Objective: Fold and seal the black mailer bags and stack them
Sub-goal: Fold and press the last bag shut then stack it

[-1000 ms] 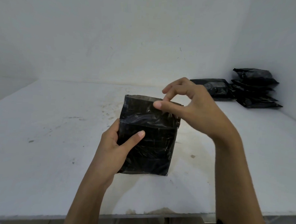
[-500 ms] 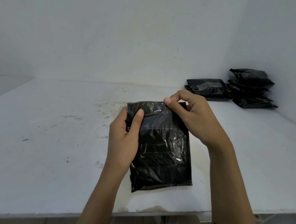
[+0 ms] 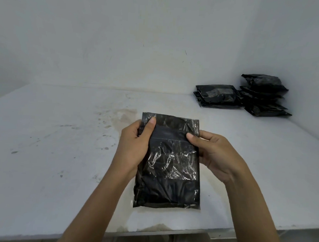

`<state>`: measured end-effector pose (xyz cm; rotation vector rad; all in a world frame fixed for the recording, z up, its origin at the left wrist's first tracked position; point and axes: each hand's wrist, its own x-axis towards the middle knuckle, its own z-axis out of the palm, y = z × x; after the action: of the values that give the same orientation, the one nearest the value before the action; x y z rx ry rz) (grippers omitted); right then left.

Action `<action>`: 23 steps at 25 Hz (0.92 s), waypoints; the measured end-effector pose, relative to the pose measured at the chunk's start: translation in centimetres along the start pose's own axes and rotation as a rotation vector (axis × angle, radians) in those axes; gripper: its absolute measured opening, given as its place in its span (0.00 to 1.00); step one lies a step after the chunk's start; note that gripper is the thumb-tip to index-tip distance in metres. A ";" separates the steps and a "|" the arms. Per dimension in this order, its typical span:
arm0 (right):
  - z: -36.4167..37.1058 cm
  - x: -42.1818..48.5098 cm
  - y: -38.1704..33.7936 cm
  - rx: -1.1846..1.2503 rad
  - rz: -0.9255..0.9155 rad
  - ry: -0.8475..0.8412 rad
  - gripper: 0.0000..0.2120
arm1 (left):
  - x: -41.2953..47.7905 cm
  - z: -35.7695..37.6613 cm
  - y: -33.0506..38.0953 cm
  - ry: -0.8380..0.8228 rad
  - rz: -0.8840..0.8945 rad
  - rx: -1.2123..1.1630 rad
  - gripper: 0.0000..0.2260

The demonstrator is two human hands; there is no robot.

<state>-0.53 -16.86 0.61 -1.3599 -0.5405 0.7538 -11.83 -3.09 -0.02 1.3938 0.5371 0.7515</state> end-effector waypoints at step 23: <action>-5.4 3.9 3.4 -0.527 -0.089 -0.186 0.09 | 5.1 -3.1 -3.7 -0.645 0.031 0.551 0.07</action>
<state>5.42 -17.40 -3.81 -1.7430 -0.9903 0.6938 -10.14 2.67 -3.54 2.0443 0.2097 0.1362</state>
